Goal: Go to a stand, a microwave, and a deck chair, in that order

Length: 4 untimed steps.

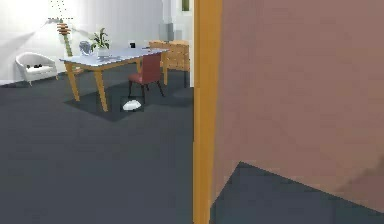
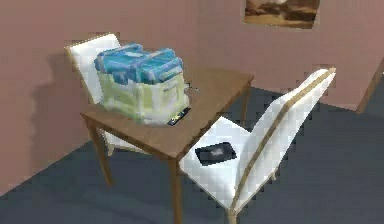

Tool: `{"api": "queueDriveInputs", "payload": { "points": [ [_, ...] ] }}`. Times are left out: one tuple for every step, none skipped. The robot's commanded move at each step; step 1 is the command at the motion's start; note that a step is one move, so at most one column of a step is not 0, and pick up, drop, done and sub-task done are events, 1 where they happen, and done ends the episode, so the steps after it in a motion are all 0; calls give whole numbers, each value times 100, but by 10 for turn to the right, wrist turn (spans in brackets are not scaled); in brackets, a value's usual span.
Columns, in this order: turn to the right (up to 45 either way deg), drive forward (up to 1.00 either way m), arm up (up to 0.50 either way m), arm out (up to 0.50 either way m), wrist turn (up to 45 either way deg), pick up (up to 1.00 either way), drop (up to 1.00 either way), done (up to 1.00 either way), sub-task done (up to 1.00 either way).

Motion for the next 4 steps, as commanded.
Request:
{"api": "queueDriveInputs", "payload": {
  "points": [
    [0, 50, 0, 0, 0, 0, 0, 0, 0],
    [-420, 0, 0, 0, 0, 0, 0, 0, 0],
    [0, 100, 0, 0, 0, 0, 0, 0, 0],
    [0, 100, 0, 0, 0, 0, 0, 0, 0]
  ]
}}
